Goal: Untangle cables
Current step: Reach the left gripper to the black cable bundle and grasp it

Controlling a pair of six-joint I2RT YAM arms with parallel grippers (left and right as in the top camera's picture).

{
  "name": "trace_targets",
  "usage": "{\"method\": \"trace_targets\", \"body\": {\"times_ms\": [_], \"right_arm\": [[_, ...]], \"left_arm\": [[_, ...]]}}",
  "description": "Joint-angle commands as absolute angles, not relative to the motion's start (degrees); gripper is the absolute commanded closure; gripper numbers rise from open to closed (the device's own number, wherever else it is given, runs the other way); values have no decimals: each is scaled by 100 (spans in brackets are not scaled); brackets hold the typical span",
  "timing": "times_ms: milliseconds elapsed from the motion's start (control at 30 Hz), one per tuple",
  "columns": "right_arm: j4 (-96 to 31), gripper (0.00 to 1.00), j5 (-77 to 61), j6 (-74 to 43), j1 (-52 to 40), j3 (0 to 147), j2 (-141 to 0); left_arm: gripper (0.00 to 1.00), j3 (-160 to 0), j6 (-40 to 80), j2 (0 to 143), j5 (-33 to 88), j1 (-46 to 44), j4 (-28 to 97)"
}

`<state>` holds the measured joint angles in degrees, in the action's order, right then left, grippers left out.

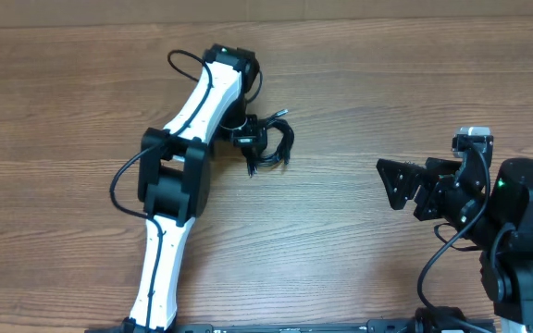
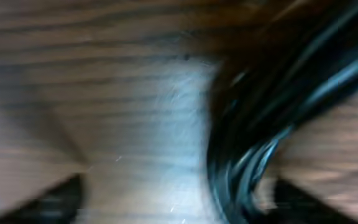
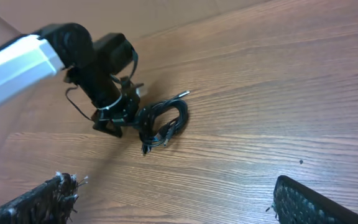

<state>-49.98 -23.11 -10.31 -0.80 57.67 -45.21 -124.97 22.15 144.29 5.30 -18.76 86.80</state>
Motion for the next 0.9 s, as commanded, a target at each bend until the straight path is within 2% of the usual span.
{"method": "trace_targets", "body": {"times_ms": [0,200,533,567,633,700,767,867], "right_arm": [[-5009,0,-2248,-1046,-102,5852,-4598],[-5037,0,-2250,-1048,-102,5852,-4709],[-5061,0,-2368,-1035,-102,5852,-5087],[-5017,0,-2630,-897,-102,5852,-5137],[-4737,1,-4117,-60,-104,5852,-5260],[-4080,4,-5697,349,-104,5852,-5380],[-2475,12,-7142,185,-104,5852,-5583],[-648,12,-7424,-840,-154,5852,-5776]], "left_arm": [[96,-12562,2165,14597,913,-1914,8770],[96,-13579,1765,14357,823,-1868,9688],[96,-14942,1800,12001,1754,-1761,9651],[96,-14942,1800,11821,1756,-1761,9633],[96,-14942,1804,11504,1774,-1761,9598],[96,-14942,1806,11273,1815,-1765,9564],[96,-14942,1800,11102,1896,-1765,9557],[96,-14940,1796,11087,2043,-1767,9574]]}}
